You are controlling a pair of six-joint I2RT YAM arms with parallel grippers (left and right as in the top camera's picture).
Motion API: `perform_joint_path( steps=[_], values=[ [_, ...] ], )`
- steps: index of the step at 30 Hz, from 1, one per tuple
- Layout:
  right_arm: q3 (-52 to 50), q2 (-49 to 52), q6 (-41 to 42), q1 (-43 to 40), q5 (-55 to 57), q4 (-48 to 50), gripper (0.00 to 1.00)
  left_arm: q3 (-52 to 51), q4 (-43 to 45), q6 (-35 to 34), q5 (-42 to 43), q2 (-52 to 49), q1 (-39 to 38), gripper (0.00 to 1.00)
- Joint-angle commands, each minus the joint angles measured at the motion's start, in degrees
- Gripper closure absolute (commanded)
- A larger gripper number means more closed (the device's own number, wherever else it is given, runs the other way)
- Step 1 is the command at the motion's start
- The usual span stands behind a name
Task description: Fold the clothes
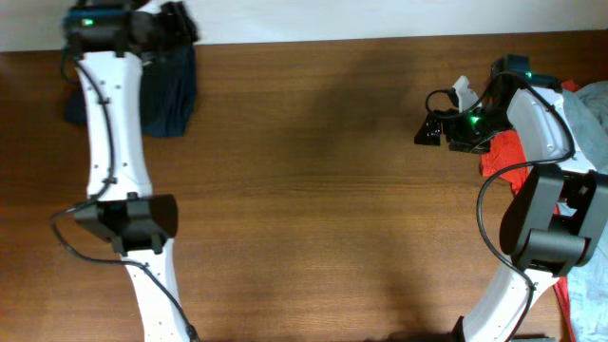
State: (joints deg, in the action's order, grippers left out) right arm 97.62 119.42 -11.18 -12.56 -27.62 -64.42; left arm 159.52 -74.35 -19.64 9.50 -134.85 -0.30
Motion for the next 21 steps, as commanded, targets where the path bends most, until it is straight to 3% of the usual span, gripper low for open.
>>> perform_joint_path(
  steps=[1, 21],
  values=[
    [0.92, -0.44, -0.42, 0.15, 0.48, 0.00, 0.01, -0.07, 0.09, -0.07, -3.50, -0.79, -1.75, 0.01],
    [0.92, -0.44, -0.42, 0.15, 0.48, 0.00, 0.01, -0.07, 0.09, -0.09, -3.50, -0.79, -4.39, 0.01]
  ],
)
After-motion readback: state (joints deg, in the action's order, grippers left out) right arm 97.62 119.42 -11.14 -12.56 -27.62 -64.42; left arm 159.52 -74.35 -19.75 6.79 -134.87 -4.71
